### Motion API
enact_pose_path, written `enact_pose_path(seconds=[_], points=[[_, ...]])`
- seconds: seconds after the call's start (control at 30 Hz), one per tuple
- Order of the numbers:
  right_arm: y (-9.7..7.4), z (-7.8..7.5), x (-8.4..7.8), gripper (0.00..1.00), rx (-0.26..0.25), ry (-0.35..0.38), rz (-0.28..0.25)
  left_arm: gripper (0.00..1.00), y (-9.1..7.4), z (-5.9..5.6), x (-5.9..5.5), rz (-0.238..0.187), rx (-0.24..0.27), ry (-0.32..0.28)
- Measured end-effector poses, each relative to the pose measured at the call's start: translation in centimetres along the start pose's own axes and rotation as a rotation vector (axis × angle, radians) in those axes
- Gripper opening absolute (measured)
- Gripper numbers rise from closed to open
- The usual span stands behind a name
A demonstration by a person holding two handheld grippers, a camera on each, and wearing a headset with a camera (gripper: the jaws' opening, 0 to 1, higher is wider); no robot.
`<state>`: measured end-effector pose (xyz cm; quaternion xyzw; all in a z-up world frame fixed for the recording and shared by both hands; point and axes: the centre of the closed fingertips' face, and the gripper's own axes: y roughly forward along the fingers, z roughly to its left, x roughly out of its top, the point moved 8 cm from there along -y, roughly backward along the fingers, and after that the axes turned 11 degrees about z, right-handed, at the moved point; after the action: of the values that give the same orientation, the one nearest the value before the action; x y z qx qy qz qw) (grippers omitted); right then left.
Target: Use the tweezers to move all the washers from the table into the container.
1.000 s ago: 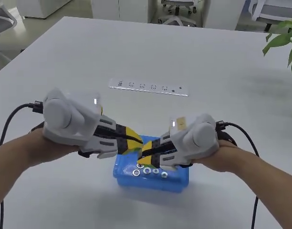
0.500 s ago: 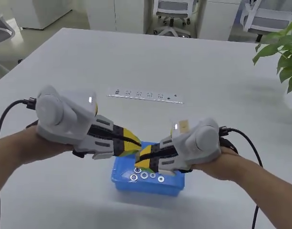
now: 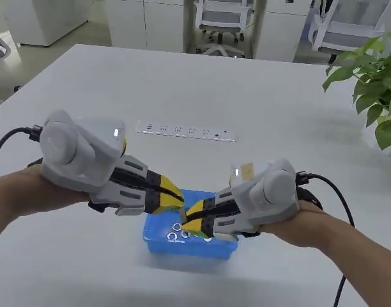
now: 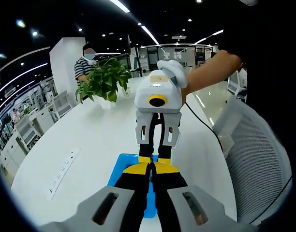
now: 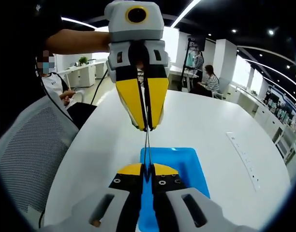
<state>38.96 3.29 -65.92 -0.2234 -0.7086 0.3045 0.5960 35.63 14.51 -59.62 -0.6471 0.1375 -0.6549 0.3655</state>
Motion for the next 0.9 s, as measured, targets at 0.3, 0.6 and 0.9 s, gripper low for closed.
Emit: enact_pose_path(seconds=[0.3, 0.6, 0.9], points=[[-0.5, 1.5, 0.0, 0.06, 0.000, -0.010, 0.026, 0.05, -0.2, -1.3, 0.0, -0.001, -0.028, 0.008], [-0.2, 3.1, -1.0, 0.06, 0.013, -0.031, 0.072, 0.05, 0.3, -2.8, -1.7, 0.037, -0.067, 0.004], [0.3, 4.1, -1.9, 0.06, 0.041, -0.017, 0.108, 0.05, 1.2, -3.8, -3.2, 0.057, -0.088, -0.015]])
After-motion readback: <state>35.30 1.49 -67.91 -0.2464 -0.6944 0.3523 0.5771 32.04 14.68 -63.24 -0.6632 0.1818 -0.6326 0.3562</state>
